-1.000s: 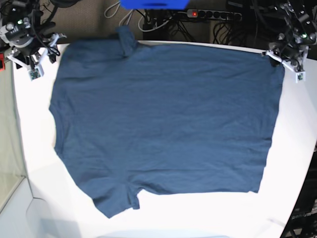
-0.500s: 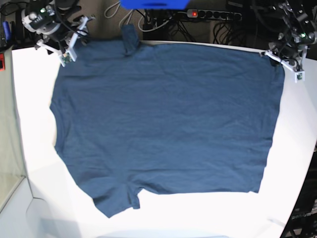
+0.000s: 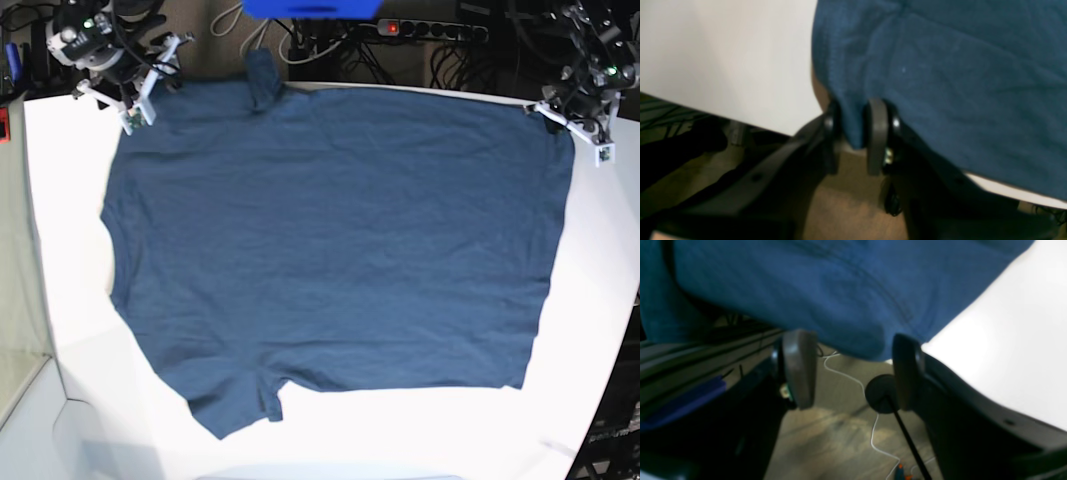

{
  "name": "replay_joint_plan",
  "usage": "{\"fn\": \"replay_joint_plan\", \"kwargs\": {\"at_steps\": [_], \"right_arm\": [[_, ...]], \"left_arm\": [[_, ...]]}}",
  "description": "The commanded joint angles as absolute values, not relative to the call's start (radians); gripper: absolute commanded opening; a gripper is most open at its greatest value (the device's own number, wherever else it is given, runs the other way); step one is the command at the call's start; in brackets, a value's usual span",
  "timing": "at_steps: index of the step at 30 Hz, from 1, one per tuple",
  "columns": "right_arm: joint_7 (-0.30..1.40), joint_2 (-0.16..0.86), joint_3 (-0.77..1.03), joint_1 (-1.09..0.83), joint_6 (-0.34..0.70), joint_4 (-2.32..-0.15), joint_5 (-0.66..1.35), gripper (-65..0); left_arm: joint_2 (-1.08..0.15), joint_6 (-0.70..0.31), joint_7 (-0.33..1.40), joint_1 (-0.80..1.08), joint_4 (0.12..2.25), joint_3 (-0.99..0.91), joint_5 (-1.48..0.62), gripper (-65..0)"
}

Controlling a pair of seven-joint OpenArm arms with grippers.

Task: Layout the t-shirt on the table in an organized manner, then fold the t-shirt properly
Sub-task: 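Hold the shoulder corners with both grippers, keeping the shirt taut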

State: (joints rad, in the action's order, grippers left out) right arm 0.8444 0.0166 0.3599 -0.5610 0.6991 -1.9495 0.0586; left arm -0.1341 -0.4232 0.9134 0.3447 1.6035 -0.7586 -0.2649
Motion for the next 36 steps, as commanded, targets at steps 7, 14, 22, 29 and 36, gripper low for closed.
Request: {"fn": "replay_joint_plan", "kwargs": {"at_steps": [7,14,22,29,36], "right_arm": [[0.828,0.021,0.349,-0.547,0.698,-1.911,0.065,-28.6],[0.800,0.021,0.343,-0.526,0.698,-1.868,0.059,-41.8],[0.796,0.027,0.343,-0.522,0.698,-1.865,0.061,-65.0],[0.802,0.035,0.343,-0.529,0.698,-1.962,0.059,-65.0],[0.803,0.070,0.344,-0.522,0.698,-2.003,0.059,-65.0]], "left_arm": [[-0.131,-0.426,0.941,0.351,1.609,-0.760,-0.257,-52.4],[-0.131,-0.426,0.940,0.352,1.609,-0.760,-0.257,-52.4],[-0.131,-0.426,0.949,0.355,1.644,-0.760,-0.257,-52.4],[-0.130,-0.426,0.951,0.355,1.782,-0.760,-0.257,-52.4],[-0.130,-0.426,0.951,0.317,1.886,-0.765,-0.257,-52.4]]}}
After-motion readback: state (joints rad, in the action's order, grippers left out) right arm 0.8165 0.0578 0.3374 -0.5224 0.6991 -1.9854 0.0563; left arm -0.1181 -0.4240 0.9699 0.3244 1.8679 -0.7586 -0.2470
